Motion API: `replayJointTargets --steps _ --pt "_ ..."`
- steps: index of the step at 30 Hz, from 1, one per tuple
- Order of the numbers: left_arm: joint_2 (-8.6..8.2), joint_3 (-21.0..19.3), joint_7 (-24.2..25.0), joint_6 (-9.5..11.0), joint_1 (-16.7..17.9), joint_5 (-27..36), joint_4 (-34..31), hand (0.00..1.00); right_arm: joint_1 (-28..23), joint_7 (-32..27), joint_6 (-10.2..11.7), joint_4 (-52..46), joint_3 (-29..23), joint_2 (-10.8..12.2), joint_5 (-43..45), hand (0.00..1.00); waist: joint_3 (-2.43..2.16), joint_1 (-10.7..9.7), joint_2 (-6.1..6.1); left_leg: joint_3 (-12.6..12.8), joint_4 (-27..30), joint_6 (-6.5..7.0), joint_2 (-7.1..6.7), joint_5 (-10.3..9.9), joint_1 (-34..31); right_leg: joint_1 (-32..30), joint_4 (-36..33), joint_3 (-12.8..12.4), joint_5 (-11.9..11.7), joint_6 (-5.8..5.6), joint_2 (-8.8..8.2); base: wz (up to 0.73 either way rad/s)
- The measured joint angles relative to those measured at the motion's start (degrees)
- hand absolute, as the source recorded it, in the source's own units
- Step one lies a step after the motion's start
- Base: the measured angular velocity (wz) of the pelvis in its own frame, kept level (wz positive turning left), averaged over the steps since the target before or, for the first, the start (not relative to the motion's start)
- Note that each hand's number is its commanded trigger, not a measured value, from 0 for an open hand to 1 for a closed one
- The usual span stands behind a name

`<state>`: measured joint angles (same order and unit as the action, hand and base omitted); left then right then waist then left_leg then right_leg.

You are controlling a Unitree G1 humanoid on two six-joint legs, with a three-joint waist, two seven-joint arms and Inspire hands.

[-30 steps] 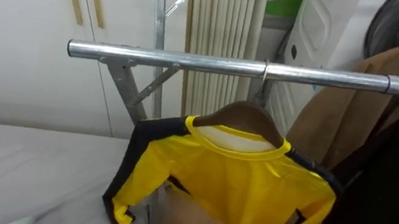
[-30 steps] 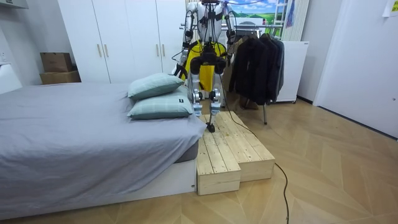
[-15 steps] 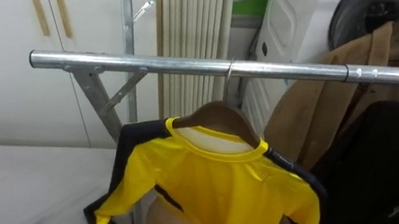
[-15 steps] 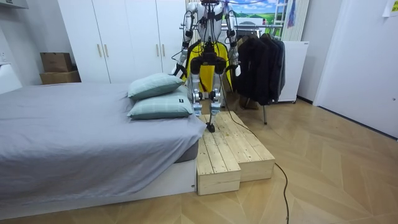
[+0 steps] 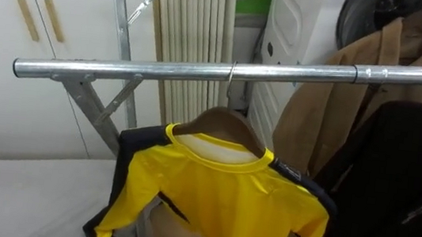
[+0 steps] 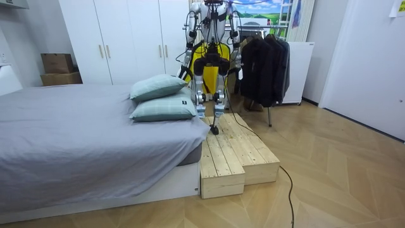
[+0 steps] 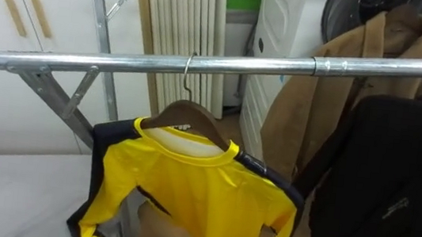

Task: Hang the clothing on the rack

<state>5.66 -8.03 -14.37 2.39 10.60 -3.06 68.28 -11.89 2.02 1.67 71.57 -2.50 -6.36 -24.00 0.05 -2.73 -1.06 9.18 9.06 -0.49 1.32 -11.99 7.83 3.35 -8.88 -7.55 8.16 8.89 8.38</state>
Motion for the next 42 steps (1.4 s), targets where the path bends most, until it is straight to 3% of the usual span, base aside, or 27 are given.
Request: replayJointTargets --steps 11,15,42 --pt "-0.13 0.38 0.34 -0.70 -0.15 -2.86 -0.23 0.00 2.09 -5.08 -0.53 -0.22 0.14 0.05 9.45 0.00 0.27 0.13 0.32 -1.03 -0.44 0.00 -0.04 0.00 -0.11 -0.23 0.12 0.33 0.01 -0.01 0.05 0.01" --pt "-0.15 2.66 0.34 -0.68 -0.91 -3.38 -0.16 0.00 4.08 -7.30 -0.45 -0.25 0.61 0.05 13.40 0.00 0.32 0.23 0.35 -1.85 -0.41 0.00 -0.06 0.00 -0.32 -0.39 0.14 0.39 0.02 -0.01 0.07 0.00" --pt "-0.57 2.69 1.78 -0.29 -2.56 -3.36 -0.15 0.00 4.91 -11.87 0.27 -1.78 1.24 0.25 17.97 0.00 0.18 0.27 0.52 -1.78 -0.43 0.01 -0.05 0.00 -0.12 -0.27 0.10 0.13 0.01 -0.01 0.10 0.00"
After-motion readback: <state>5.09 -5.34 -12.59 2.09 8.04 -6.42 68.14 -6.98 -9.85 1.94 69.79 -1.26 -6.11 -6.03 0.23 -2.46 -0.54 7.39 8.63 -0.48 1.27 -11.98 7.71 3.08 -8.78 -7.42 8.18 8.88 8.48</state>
